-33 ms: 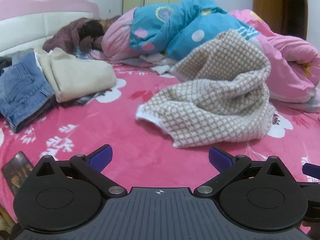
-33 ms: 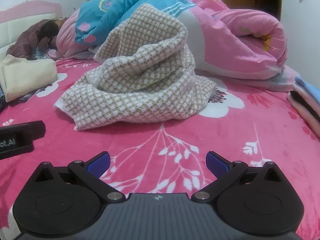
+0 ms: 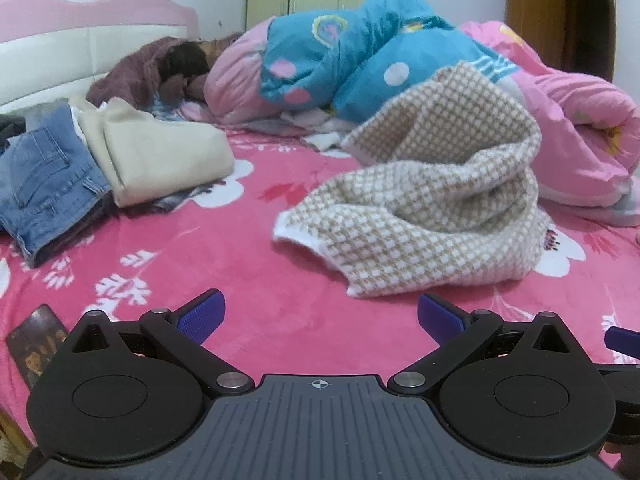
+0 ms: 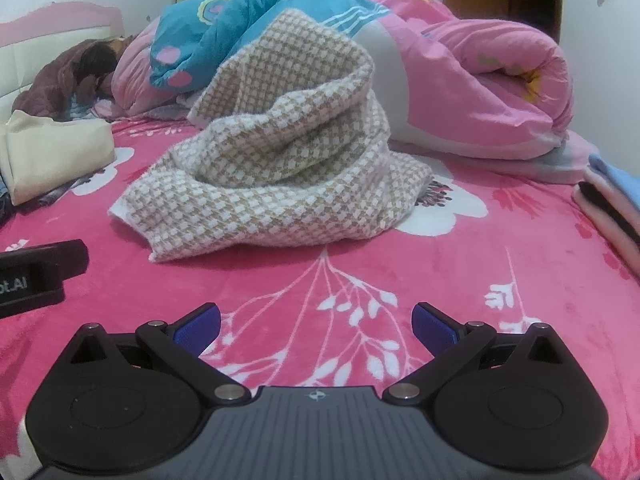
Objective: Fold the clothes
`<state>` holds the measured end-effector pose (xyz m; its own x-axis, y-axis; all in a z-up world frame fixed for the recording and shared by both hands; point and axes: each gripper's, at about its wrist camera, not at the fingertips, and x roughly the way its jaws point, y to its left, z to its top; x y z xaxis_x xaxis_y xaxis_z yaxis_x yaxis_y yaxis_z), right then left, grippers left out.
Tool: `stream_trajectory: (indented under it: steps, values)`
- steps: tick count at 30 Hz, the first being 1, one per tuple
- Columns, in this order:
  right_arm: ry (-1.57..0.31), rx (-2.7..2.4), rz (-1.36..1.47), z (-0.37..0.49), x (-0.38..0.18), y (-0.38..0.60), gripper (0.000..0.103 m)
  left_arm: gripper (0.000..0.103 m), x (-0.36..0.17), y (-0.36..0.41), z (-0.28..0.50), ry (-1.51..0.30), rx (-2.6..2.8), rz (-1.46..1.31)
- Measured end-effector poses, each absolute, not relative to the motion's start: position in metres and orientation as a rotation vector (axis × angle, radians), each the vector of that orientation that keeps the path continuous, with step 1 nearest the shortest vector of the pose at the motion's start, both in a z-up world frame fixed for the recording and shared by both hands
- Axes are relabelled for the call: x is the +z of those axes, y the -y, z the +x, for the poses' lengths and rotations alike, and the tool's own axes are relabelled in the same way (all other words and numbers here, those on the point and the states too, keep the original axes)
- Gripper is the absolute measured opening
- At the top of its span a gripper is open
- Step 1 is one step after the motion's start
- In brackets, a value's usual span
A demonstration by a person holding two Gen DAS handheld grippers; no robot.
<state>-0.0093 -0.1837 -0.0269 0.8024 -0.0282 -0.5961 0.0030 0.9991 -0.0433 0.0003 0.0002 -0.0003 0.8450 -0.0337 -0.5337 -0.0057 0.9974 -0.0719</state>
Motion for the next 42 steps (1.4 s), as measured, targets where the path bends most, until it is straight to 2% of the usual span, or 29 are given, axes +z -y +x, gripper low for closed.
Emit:
stream_trajectory:
  steps: [5,7,19,42]
  values:
    - [-0.63,-0.021,-0.046,-0.014,-0.036,0.179,0.103,0.103,0.007,-0.004,0.004,-0.575,-0.036,-0.087]
    - [-0.633,-0.028,-0.048,-0.018,-0.022,0.181,0.103,0.103,0.008,-0.011,-0.008,-0.542,-0.043,-0.077]
    - [-0.655,-0.054,-0.026,-0.015,-0.017,0.187,0.103,0.103,0.0,-0.006,-0.006,-0.642,0.01,-0.068]
    - [-0.67,-0.044,-0.027,0.003,-0.032,0.185,0.103,0.103,-0.01,0.005,0.005,-0.565,0.019,0.014]
